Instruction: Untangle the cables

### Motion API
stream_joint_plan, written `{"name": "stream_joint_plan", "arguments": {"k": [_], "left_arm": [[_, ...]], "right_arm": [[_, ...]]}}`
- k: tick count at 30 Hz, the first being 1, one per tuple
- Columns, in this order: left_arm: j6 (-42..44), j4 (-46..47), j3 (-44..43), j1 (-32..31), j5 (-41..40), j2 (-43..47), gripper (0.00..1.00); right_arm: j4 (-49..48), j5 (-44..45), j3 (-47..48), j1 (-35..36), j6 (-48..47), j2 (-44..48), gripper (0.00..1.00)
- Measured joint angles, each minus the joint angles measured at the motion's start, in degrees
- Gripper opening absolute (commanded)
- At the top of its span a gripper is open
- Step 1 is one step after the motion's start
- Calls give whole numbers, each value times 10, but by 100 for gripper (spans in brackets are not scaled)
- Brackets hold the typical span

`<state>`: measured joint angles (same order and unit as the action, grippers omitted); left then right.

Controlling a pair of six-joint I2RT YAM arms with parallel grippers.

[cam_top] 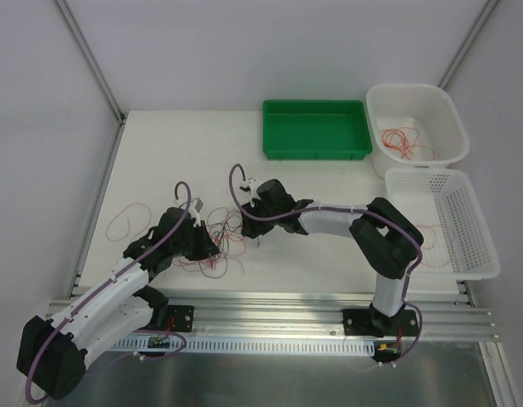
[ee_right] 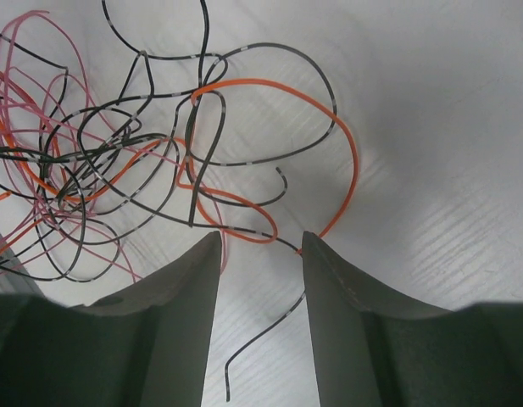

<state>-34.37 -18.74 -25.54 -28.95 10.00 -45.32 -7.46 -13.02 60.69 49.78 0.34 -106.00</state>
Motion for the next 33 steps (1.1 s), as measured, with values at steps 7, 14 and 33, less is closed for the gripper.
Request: {"name": "stream_joint_plan", "arguments": {"k": [7, 14, 33], "left_arm": [[0, 0, 0, 0, 0, -1, 0], [0, 0, 0, 0, 0, -6, 0], [-9, -1, 0, 0, 0, -10, 0]], "right_arm": [[-2, -8, 12, -6, -5, -18, 40], [-5, -16, 12, -18, -7, -27, 31], [-24, -49, 24, -19, -6, -34, 13]]}}
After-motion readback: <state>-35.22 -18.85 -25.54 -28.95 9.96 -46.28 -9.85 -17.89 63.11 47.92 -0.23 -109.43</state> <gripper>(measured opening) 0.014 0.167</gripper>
